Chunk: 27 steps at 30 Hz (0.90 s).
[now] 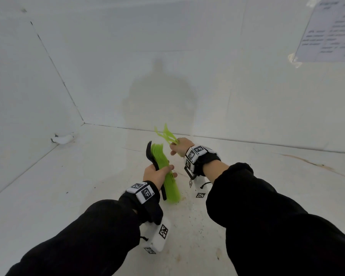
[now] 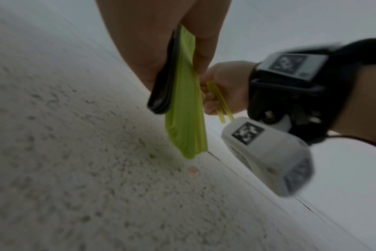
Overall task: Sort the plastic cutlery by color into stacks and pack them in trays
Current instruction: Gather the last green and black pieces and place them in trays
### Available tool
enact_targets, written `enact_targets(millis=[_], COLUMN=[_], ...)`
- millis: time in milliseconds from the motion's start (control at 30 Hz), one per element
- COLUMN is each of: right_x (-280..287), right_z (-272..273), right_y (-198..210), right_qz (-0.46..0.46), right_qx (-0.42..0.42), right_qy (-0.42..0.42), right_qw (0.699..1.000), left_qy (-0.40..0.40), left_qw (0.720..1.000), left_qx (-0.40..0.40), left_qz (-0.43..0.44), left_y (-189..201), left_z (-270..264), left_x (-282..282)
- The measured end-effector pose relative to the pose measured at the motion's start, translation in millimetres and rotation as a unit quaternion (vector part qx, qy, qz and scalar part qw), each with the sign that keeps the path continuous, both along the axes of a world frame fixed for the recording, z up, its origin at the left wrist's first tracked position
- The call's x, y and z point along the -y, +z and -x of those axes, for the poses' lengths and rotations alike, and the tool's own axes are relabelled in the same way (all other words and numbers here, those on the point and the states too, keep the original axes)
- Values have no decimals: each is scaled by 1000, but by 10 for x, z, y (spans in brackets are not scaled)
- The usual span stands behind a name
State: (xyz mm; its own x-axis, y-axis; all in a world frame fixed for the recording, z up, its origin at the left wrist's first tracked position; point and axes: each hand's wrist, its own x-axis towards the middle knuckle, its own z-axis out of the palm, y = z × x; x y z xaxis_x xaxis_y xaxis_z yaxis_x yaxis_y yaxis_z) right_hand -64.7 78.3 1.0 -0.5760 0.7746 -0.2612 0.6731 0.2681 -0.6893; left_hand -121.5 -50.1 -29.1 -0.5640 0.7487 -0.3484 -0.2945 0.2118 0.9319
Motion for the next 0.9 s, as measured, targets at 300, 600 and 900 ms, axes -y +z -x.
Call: enact_targets(millis=[300,600,900], right_x=[770,1255,1371], right_z=[-724,-1337,-2130], right_y=[-118,-149,-15], right_qz=[58,-75,-70], right_qx=[-111,-77,-83], right_qy=[-28,-41,-43], right_qw=[992,993,993], left_qy=[21,-16,-35], left_qw=[999,998,998], left_qx=[-38,-40,-44], left_qz=[-28,-40,-29], left_y=[157,54,172], left_z=[-225,-668,-1402], left_x=[143,256,374])
